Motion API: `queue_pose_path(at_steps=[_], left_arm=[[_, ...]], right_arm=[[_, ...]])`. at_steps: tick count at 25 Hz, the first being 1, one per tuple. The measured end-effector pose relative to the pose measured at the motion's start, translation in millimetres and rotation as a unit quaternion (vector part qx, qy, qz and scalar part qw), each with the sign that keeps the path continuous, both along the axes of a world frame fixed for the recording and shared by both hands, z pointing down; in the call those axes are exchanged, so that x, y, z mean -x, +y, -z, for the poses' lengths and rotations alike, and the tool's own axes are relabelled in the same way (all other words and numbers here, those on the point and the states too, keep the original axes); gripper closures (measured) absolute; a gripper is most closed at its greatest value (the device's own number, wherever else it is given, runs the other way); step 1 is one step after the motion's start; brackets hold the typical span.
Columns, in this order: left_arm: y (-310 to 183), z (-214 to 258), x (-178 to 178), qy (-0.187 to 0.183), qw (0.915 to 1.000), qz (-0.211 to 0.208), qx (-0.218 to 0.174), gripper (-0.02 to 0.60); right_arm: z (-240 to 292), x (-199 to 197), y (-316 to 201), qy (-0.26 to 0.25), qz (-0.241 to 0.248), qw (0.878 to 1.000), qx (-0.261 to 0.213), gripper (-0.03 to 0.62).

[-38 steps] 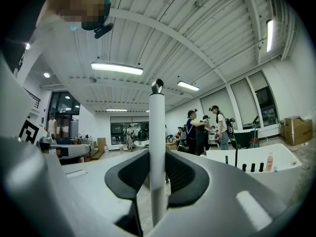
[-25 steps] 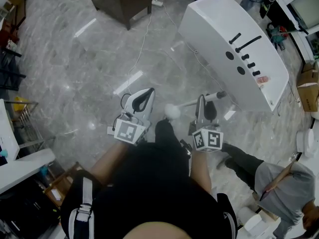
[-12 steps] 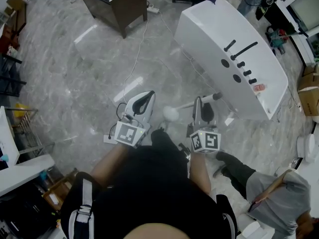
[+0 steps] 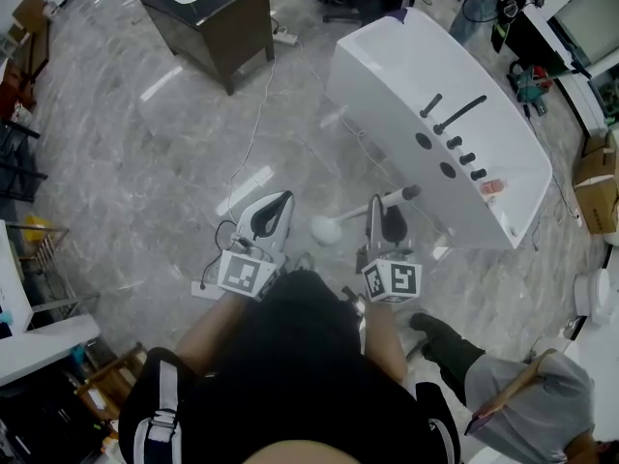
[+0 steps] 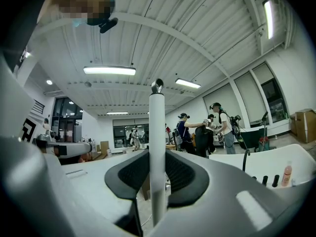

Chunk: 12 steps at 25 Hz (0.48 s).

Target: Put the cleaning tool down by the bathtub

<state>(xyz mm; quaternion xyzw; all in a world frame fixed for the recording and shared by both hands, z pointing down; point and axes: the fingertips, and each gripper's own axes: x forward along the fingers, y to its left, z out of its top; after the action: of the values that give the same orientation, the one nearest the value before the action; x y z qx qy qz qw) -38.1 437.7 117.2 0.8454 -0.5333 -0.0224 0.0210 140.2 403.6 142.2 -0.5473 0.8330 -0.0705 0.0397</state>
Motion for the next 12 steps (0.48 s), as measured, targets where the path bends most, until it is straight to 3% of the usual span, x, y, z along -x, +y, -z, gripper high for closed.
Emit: queue_pose_path(at_steps=[12], left_arm=[[-58,-9,-17,0.007,0.9999,0.002,0.015,0.574]], right_arm=[[-6,-24,-50,0.005,-0.01,1.0,0.003,0.496]])
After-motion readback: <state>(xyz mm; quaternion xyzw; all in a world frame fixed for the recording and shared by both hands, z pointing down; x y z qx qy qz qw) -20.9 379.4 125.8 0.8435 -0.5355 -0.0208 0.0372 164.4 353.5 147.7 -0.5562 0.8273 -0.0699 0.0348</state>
